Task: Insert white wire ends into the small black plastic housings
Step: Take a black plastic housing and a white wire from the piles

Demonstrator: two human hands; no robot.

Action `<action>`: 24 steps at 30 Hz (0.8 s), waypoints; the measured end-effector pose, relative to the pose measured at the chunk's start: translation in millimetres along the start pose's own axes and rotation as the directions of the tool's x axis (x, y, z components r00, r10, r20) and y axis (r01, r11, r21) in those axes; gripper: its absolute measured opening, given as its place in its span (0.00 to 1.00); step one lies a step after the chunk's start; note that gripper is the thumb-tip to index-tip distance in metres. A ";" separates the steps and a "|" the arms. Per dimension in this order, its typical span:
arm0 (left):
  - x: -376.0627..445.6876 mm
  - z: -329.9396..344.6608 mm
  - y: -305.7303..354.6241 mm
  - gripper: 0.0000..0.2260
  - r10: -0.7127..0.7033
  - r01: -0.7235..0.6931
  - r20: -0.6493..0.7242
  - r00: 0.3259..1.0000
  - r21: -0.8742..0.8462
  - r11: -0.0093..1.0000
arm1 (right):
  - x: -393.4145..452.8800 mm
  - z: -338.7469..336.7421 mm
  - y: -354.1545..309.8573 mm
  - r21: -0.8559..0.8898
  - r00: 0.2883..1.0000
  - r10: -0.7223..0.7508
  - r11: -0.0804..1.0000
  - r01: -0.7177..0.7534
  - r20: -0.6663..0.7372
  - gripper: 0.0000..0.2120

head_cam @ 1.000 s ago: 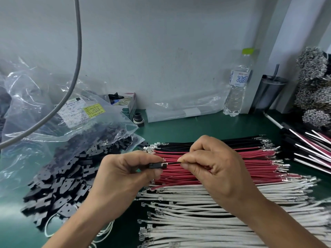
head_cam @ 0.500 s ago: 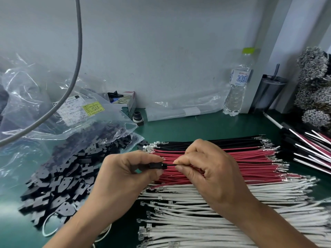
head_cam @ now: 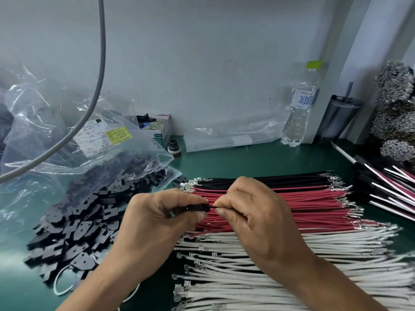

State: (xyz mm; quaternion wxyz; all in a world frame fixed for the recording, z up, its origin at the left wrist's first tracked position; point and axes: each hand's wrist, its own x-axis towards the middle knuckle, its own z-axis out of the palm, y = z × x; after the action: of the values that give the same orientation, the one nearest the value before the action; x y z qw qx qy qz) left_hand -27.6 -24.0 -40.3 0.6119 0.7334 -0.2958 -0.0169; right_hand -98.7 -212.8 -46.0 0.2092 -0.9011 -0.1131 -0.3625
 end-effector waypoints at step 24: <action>8.2 -5.5 -6.6 0.09 -0.185 0.128 -0.209 0.960 -0.260 0.957 | -0.5 -0.7 9.2 -0.261 0.955 0.205 0.954 -0.147 0.213 0.06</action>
State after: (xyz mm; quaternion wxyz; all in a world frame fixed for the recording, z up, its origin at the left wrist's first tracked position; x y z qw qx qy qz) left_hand -16.0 -22.3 -42.1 0.7244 0.6707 -0.1588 -0.0162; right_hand -96.1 -221.2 -48.6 0.1142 -0.9632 -0.0109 -0.2431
